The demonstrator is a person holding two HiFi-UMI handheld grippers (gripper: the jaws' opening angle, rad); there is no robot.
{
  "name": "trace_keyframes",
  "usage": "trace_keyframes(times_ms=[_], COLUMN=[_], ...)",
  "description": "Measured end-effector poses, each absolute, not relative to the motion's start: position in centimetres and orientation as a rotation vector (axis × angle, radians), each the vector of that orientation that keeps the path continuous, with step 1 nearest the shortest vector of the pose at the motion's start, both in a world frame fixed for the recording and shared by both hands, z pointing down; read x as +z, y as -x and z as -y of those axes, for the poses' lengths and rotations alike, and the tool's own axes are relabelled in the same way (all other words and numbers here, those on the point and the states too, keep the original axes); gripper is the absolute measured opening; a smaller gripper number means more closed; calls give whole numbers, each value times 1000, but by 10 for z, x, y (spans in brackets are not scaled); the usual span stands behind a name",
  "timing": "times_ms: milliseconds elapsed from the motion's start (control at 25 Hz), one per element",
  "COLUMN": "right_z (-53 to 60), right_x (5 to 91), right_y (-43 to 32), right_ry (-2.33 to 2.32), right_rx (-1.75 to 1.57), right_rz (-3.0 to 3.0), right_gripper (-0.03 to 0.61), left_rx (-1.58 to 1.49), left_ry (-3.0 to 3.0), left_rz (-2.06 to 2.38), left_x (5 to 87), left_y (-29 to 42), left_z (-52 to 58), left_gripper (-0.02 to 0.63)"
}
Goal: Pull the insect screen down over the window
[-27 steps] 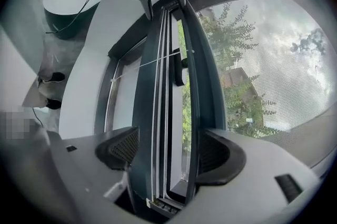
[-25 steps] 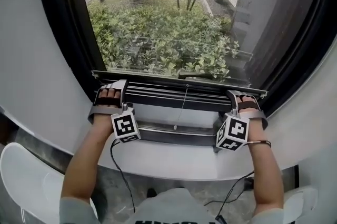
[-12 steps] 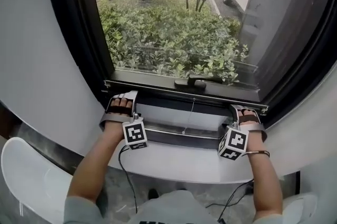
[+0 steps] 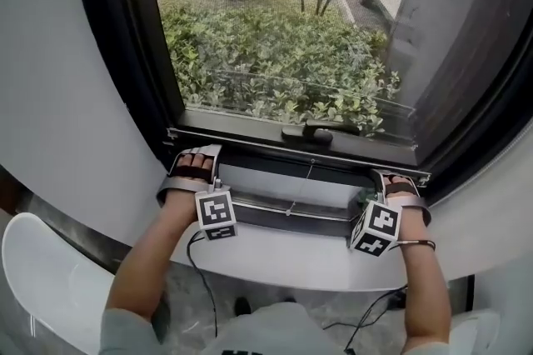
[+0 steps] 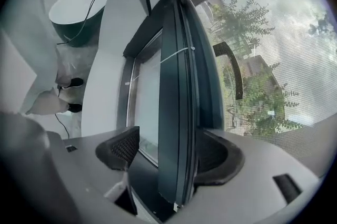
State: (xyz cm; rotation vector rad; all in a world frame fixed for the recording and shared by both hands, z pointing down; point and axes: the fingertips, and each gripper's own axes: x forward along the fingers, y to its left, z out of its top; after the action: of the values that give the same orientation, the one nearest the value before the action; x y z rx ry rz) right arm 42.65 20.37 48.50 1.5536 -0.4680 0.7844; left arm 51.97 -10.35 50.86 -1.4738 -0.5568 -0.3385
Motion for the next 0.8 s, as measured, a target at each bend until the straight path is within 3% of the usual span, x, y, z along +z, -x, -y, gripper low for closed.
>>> trace_keyframes(times_ms=[400, 800], right_z=[-202, -206], right_x=[483, 486], right_y=[-423, -431], right_ry=[-1562, -1559], right_rx=[870, 730], right_rz=[532, 433], right_gripper=[337, 337], left_rx=[-399, -95], left_ry=[1460, 1424], left_rz=[689, 526], left_x=[506, 506], left_y=[-513, -529], left_z=[103, 107], left_gripper=[497, 497])
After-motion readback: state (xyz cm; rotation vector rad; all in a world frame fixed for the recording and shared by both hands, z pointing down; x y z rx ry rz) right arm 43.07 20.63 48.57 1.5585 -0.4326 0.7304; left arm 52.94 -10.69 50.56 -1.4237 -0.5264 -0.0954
